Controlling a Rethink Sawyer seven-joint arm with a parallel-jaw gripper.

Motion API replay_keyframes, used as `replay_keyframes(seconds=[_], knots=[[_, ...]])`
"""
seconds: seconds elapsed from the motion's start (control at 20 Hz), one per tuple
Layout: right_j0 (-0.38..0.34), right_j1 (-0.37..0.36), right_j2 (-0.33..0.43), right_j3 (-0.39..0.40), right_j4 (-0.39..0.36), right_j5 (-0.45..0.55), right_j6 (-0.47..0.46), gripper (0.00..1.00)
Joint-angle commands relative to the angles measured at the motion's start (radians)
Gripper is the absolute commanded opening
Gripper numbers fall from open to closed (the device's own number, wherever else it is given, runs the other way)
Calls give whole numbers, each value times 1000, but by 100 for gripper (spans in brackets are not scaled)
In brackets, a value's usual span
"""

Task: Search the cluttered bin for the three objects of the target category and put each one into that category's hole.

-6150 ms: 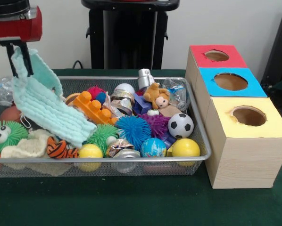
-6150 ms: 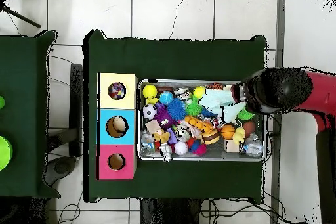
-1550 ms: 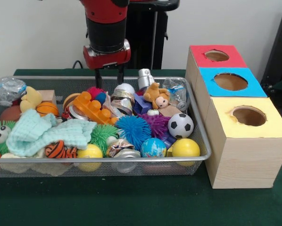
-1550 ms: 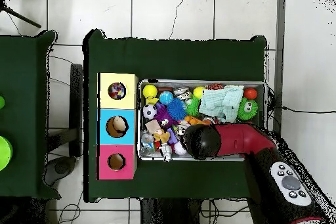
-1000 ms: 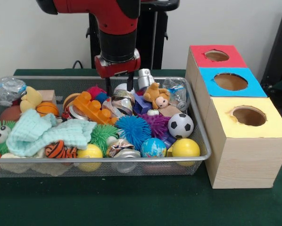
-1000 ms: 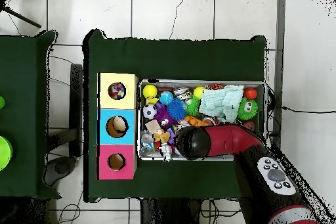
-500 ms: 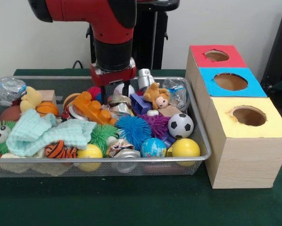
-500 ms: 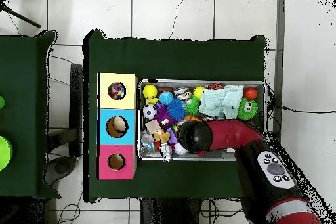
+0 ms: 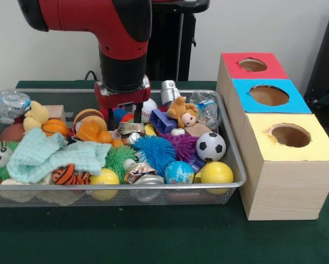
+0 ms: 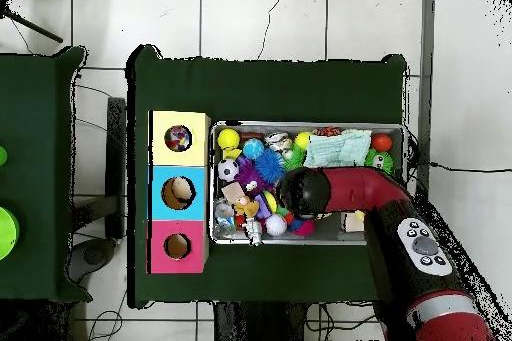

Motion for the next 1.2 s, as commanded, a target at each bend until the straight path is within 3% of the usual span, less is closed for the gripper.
replay_keyframes(seconds=[0.05, 0.3, 0.4, 0.45, 0.65, 1.2], knots=[[21, 57, 49, -221, 11, 74, -13, 100], [36, 93, 59, -250, 27, 121, 3, 100], [23, 91, 71, -220, 37, 73, 19, 100], [19, 87, 77, -206, 32, 38, 22, 0], [22, 97, 84, -199, 32, -8, 41, 0], [46, 118, 108, -208, 74, -9, 70, 0]])
